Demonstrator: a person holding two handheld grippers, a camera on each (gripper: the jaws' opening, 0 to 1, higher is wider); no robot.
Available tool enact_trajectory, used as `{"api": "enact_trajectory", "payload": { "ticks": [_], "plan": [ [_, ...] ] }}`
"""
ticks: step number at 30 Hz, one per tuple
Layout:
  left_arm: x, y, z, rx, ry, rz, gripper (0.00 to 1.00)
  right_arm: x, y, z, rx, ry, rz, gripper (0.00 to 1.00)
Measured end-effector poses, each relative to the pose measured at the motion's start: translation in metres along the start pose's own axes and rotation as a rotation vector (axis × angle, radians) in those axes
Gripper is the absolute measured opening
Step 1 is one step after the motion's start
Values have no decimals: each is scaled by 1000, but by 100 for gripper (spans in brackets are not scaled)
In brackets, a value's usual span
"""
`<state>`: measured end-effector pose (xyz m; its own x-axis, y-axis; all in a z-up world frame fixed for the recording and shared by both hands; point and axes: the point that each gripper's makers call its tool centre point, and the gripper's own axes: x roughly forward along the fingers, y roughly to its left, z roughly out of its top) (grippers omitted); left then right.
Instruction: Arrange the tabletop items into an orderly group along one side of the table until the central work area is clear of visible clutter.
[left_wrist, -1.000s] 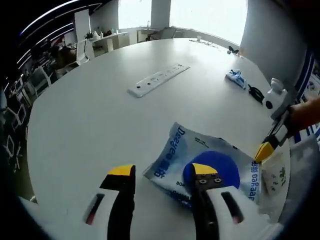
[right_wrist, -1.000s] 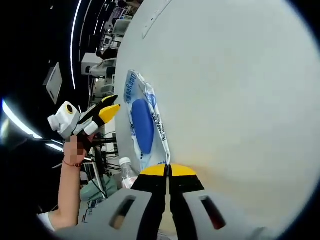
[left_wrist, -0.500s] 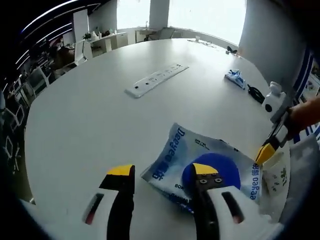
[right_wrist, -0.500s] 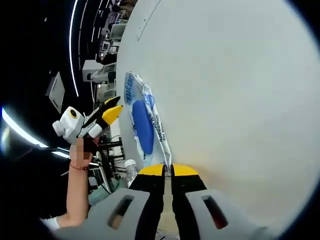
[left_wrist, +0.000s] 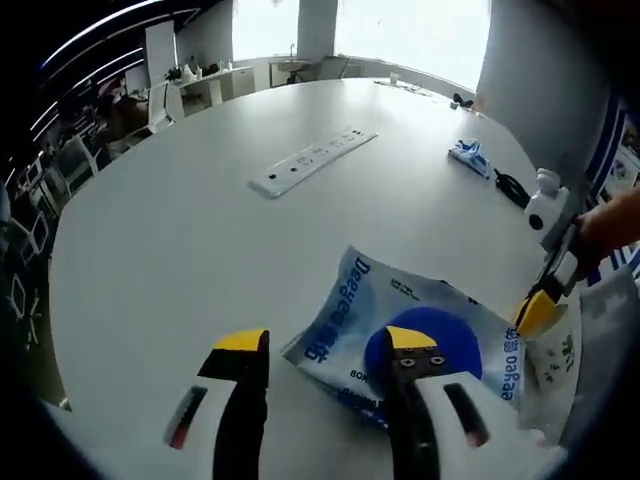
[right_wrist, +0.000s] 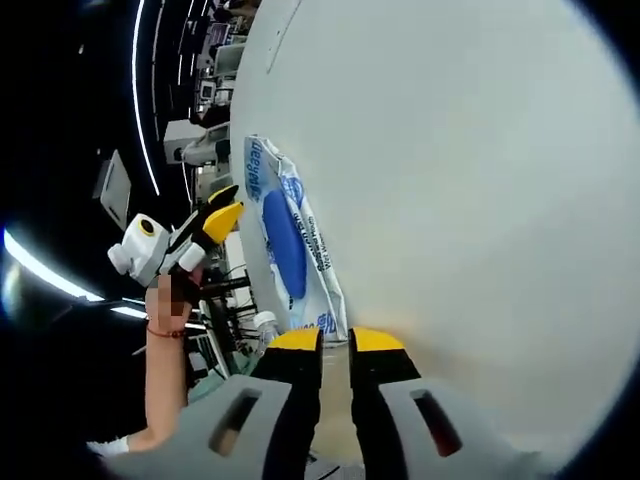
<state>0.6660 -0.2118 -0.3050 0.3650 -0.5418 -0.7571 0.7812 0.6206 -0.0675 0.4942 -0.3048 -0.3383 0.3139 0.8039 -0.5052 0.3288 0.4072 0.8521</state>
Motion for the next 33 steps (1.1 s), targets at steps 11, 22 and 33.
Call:
{"api": "enact_trajectory", "payload": {
  "ticks": [11, 22, 33],
  "plan": [
    [-2, 0, -2, 22, -1, 1, 45, 5, 2, -2, 22, -2, 11, 4],
    [7, 2, 2, 100, 28, -14, 42, 4, 2, -2, 28, -3, 17, 2],
    [18, 0, -1, 174, 85, -80, 32, 3, 3, -2, 28, -4, 23, 2]
  ]
}}
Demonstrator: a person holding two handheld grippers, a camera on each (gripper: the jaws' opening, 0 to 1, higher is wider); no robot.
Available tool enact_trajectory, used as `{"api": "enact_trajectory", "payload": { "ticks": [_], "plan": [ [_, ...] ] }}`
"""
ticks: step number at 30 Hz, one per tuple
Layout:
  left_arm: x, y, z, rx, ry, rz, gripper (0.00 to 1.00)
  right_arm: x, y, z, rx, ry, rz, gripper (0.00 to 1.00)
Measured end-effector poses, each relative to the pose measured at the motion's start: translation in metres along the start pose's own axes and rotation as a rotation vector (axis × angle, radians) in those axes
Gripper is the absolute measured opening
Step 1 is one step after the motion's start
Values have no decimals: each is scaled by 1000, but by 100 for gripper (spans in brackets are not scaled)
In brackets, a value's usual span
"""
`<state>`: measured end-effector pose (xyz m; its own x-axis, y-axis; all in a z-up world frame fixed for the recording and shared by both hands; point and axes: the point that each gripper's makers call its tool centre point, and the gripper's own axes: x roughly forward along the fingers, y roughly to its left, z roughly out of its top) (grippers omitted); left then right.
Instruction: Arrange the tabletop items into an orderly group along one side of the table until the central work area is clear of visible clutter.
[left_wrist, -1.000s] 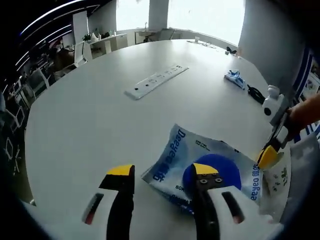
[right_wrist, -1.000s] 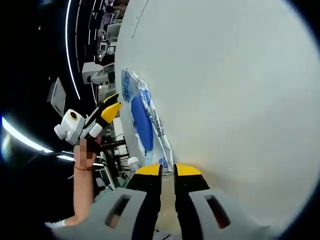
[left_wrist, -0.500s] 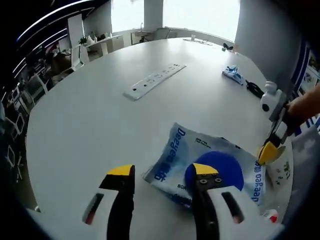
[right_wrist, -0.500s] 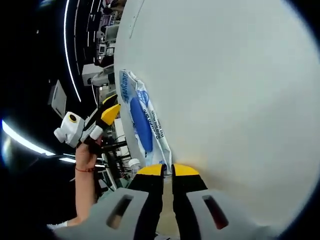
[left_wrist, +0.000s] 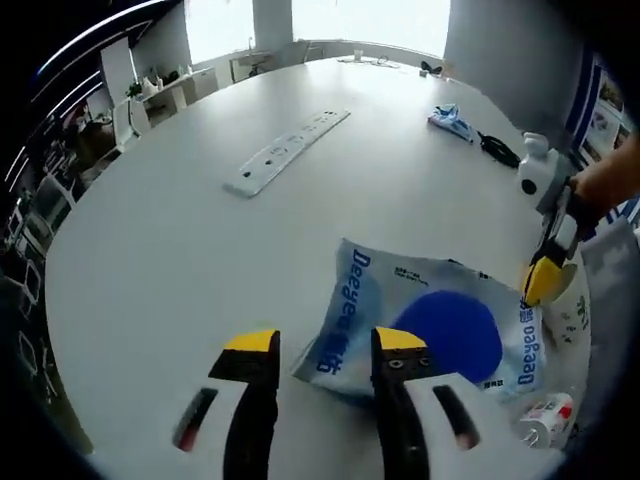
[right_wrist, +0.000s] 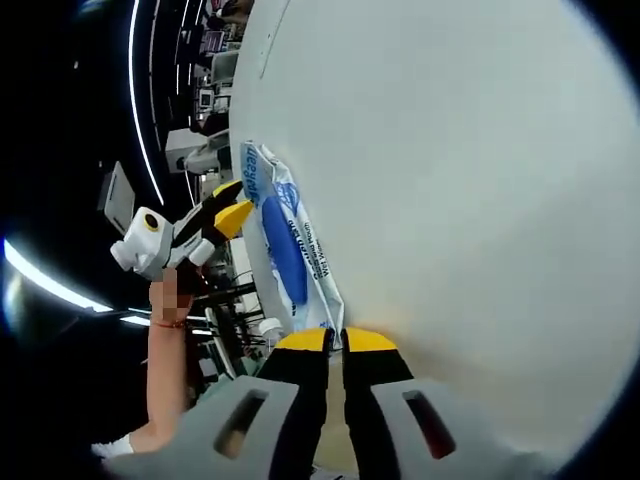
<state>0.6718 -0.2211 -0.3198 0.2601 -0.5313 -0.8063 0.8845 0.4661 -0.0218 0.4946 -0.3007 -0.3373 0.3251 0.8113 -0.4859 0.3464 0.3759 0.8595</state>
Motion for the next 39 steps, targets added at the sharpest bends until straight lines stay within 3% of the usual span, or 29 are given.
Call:
{"api": "enact_trajectory", "payload": {
  "ticks": [8, 19, 22, 39],
  "plan": [
    [9, -6, -6, 62, 52, -54, 22, 0, 0, 1, 3, -4, 2, 1],
    [12, -4, -8, 79, 65, -67, 14, -1, 2, 7, 2, -26, 7, 1],
    [12, -4, -8, 91, 68, -69, 7, -2, 4, 10, 4, -38, 9, 1],
    [14, -2, -6, 24, 66, -56, 0, -3, 4, 18, 19, -84, 21, 0]
  ]
}}
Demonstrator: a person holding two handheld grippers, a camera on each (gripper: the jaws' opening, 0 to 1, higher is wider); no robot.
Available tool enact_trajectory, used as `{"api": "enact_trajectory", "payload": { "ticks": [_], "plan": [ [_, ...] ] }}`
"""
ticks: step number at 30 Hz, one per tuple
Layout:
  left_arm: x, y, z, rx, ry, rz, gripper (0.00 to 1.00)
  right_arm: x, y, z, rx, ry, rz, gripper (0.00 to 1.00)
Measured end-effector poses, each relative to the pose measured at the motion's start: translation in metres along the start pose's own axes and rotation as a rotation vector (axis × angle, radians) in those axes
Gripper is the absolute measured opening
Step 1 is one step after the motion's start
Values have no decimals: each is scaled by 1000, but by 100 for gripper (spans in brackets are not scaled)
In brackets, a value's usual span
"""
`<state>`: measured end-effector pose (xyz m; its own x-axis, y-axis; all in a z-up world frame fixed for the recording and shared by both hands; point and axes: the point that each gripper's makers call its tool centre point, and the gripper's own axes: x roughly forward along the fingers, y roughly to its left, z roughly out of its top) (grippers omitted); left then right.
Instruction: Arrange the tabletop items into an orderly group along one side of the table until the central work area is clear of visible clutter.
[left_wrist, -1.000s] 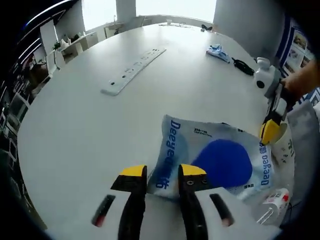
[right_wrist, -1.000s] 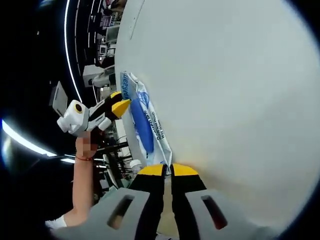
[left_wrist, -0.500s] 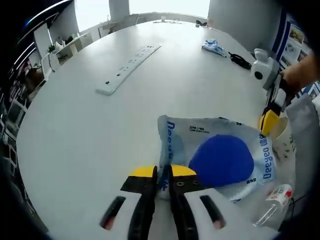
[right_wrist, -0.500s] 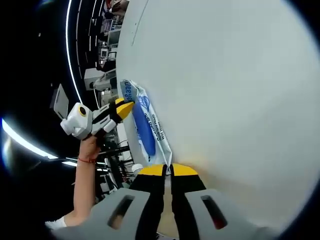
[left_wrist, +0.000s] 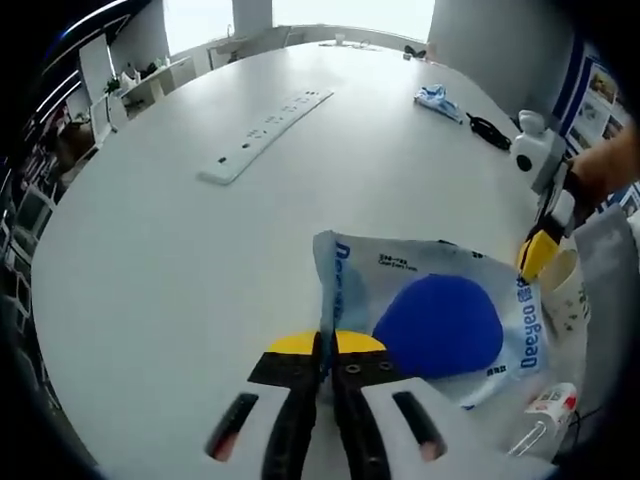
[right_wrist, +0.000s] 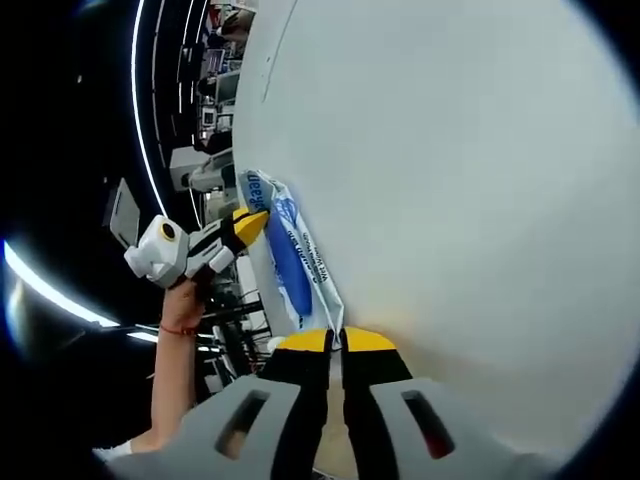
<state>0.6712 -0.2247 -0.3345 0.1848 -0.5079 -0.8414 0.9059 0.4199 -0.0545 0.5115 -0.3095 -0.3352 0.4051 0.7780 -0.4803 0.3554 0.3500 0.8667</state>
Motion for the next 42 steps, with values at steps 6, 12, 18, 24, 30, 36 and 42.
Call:
{"api": "enact_trajectory", "payload": {
  "ticks": [6, 12, 18, 24, 30, 36, 42],
  "plan": [
    [-5, 2, 1, -14, -6, 9, 0, -7, 10, 12, -22, -17, 10, 0],
    [-11, 1, 4, -54, -25, 13, 0, -17, 17, 29, -77, -32, 2, 0],
    [-23, -2, 15, -98, -66, 27, 0, -27, 22, 42, -122, -49, -8, 0],
    [-37, -7, 27, -132, -103, 48, 0, -41, 30, 57, -176, -63, -12, 0],
    [-48, -16, 38, -179, -142, 51, 0, -60, 39, 69, -251, -66, -20, 0],
    [-57, -30, 51, -215, -169, 43, 0, -80, 44, 78, -314, -56, -29, 0],
    [-61, -48, 69, -258, -204, 37, 0, -107, 50, 90, -389, -52, -47, 0]
  ]
}}
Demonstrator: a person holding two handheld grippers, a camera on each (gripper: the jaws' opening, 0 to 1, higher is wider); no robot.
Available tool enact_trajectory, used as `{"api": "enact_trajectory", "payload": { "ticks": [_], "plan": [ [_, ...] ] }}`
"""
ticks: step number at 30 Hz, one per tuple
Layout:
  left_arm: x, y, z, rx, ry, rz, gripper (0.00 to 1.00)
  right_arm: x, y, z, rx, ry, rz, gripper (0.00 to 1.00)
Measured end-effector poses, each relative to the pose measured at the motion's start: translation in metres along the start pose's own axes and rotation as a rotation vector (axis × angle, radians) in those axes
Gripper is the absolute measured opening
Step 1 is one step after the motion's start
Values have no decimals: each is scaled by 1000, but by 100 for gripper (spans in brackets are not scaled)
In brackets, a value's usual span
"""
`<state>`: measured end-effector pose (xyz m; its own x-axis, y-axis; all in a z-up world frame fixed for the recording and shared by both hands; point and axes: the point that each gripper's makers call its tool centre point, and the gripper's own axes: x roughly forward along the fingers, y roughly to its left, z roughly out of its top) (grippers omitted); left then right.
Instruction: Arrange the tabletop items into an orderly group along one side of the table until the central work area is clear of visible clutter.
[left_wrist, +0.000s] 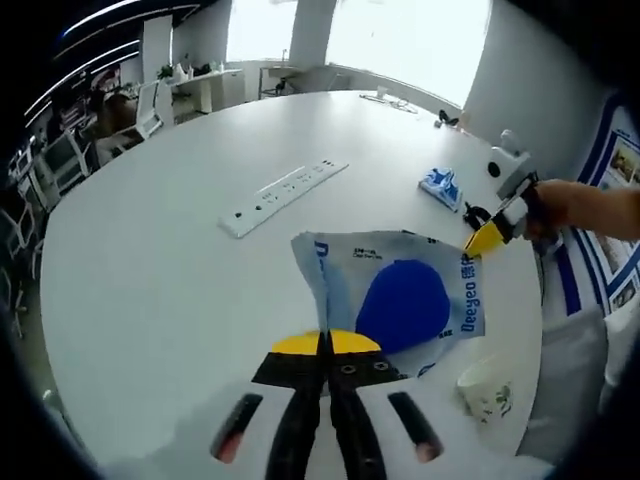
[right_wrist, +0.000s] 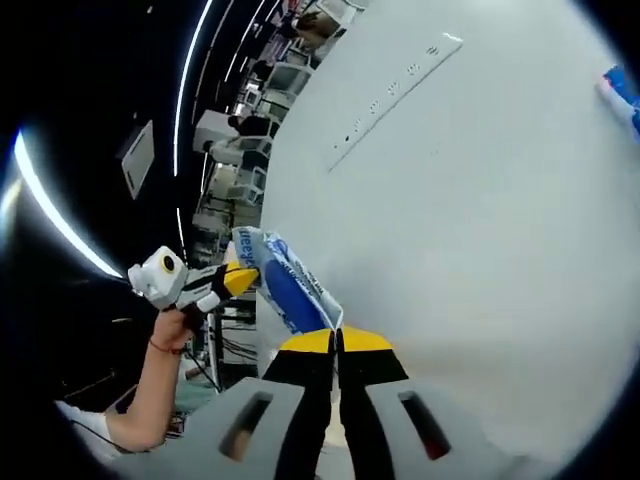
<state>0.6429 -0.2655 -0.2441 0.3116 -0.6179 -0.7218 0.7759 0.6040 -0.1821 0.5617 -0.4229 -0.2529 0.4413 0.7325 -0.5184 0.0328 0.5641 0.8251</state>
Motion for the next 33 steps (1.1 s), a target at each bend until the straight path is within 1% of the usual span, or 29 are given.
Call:
{"api": "enact_trajectory", "payload": {
  "ticks": [6, 11, 13, 19, 25, 26, 30, 33],
  "plan": [
    [3, -23, 15, -38, -35, -4, 0, -25, -4, 15, -54, -7, -16, 0],
    [8, -41, 31, -73, -71, -17, 0, -48, -10, 32, -93, -22, -29, 0],
    [10, -47, 34, -74, -75, -20, 0, -55, -11, 35, -106, -22, -36, 0],
    [21, -69, 48, -104, -99, -41, 0, -80, -21, 47, -161, -12, -59, 0],
    [30, -86, 60, -135, -123, -54, 0, -99, -26, 67, -217, 11, -82, 0],
    [31, -89, 62, -137, -127, -56, 0, -103, -27, 72, -243, 17, -95, 0],
    [37, -96, 70, -161, -144, -56, 0, -111, -24, 82, -281, 33, -113, 0],
    [42, -102, 76, -192, -160, -60, 0, -118, -24, 88, -311, 57, -131, 0]
  ]
}}
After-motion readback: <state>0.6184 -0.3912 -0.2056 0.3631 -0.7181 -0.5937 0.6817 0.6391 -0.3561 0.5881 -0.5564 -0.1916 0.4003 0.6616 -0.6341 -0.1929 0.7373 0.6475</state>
